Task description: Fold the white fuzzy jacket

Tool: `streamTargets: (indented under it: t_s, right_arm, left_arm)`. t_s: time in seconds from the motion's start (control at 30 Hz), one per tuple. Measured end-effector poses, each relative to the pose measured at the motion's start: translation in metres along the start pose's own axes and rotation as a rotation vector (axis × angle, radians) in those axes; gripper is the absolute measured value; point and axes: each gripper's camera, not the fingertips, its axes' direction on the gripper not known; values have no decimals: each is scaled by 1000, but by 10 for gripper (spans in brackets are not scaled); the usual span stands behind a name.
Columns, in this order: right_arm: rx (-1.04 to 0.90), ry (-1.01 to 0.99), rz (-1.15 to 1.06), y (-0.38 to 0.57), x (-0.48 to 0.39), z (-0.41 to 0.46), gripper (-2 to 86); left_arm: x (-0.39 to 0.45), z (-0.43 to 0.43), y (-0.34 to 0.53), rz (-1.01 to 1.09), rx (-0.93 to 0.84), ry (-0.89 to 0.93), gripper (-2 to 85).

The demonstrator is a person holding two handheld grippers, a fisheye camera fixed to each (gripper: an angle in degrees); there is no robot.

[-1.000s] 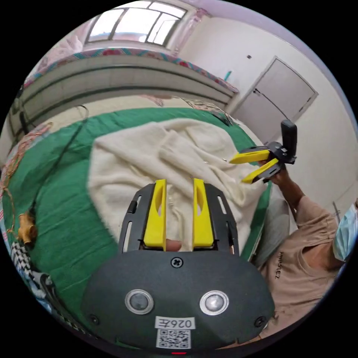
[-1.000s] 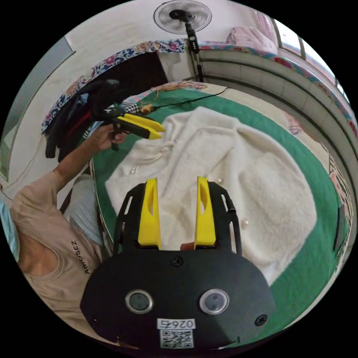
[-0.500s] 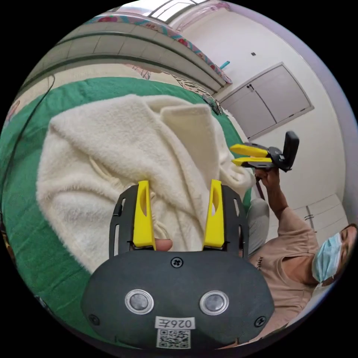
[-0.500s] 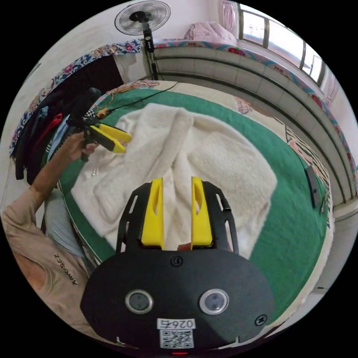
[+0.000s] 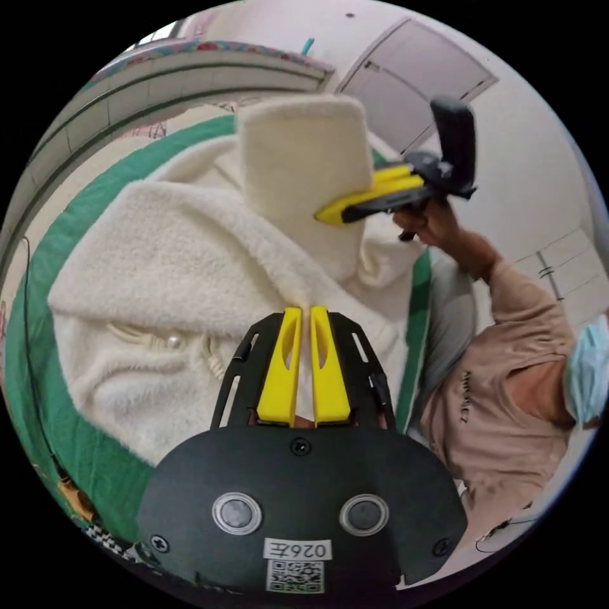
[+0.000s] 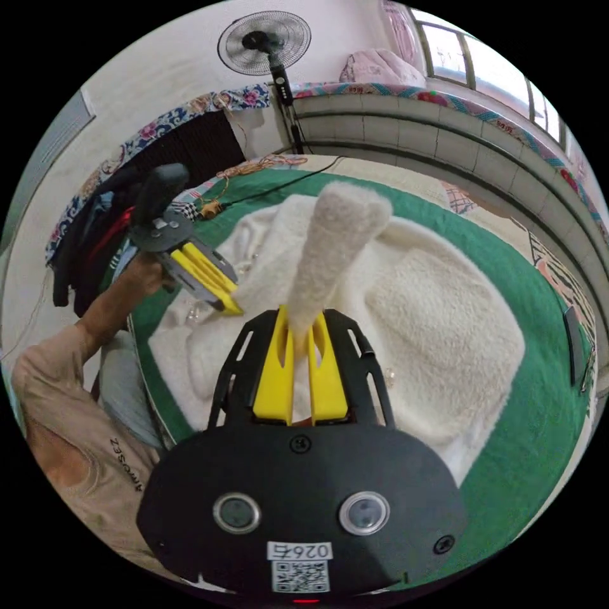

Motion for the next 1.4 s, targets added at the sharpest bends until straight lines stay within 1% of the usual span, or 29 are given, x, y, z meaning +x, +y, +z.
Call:
streamTargets:
  t_s: [0.03,0.1,0.17,0.23,0.3,0.33,0.4,0.5,0.57,0.63,0.67,0.73,0.77,0.8,0.83,0.87,0.9,0.93,0.97,1.0,1.03,1.07,1.13,1.2,1.23,1.27,1.3,1.33,1.4]
  right_arm:
    - [5,-64,-29,8,-1,-11,-10]
    - [12,-144,-100,20,-8,-25,-11]
    - [-30,-226,-220,34,-24,-29,-9]
    - [-95,-291,-298,40,-36,-21,-7]
    - [-192,-363,-361,42,-44,-8,1]
    - [-246,-388,-397,42,-47,-4,13]
    - [-253,-379,-415,40,-43,-11,42]
    - [-140,-323,-324,36,-9,-51,97]
    - [54,-221,-131,40,43,-97,95]
    - [171,-178,52,47,91,-123,95]
    - [207,-105,162,50,120,-132,100]
    - [202,54,291,49,159,-132,114]
    - [136,170,352,43,182,-121,131]
    - [98,210,383,40,193,-113,139]
    - [22,236,433,34,212,-94,159]
    - [-40,167,463,30,225,-76,166]
    - [-51,158,480,28,226,-70,164]
    - [-28,266,443,23,216,-70,122]
    - [-27,248,318,16,199,-71,44]
    - [-41,258,304,13,193,-72,35]
    - [-66,324,250,8,180,-76,15]
    - [-36,390,194,6,165,-88,9]
    - [80,399,137,1,148,-121,4]
    - [202,468,110,-9,140,-151,4]
    - [256,594,131,-21,145,-161,9]
    - [226,707,168,-36,160,-159,17]
    - [174,735,198,-43,170,-156,26]
    - [82,724,282,-50,187,-153,45]
    - [68,587,322,-43,190,-160,75]
  left_arm:
    - [-12,-26,0,-24,79,30,11]
    - [-31,-71,-6,-69,222,-4,13]
    - [-62,-122,-23,-151,423,-50,18]
    - [-107,-179,-51,-217,767,-106,37]
    - [-137,-199,-64,-352,893,-176,72]
    - [-153,-199,-68,-426,892,-191,105]
    - [-163,-186,-67,-422,860,-211,111]
    - [-170,-144,-53,-353,659,-293,119]
    - [-177,-114,-33,-335,531,-342,127]
    - [-193,-83,-4,-368,442,-356,162]
    - [-197,-78,2,-382,430,-351,180]
    - [-216,-58,15,-440,406,-338,245]
    - [-219,-53,15,-447,398,-341,260]
    - [-224,-43,10,-443,375,-345,261]
    - [-228,-29,-1,-429,322,-337,254]
    - [-229,-21,-8,-431,279,-354,246]
    - [-225,-6,-22,-430,172,-471,212]
    - [-213,9,-36,-358,68,-579,158]
    - [-206,14,-43,-291,48,-545,127]
    - [-197,19,-51,-270,16,-504,64]
    - [-182,22,-57,-198,-19,-563,60]
    - [-174,20,-57,-173,-19,-604,59]
    - [-153,-4,-50,-121,69,-638,58]
    - [-159,-31,-46,-148,186,-555,60]
    - [-171,-44,-43,-171,266,-494,63]
    - [-178,-48,-42,-177,304,-467,70]
    - [-191,-54,-35,-234,373,-424,84]
    - [-201,-57,-24,-315,421,-381,115]
    - [-200,-61,-2,-336,466,-302,135]
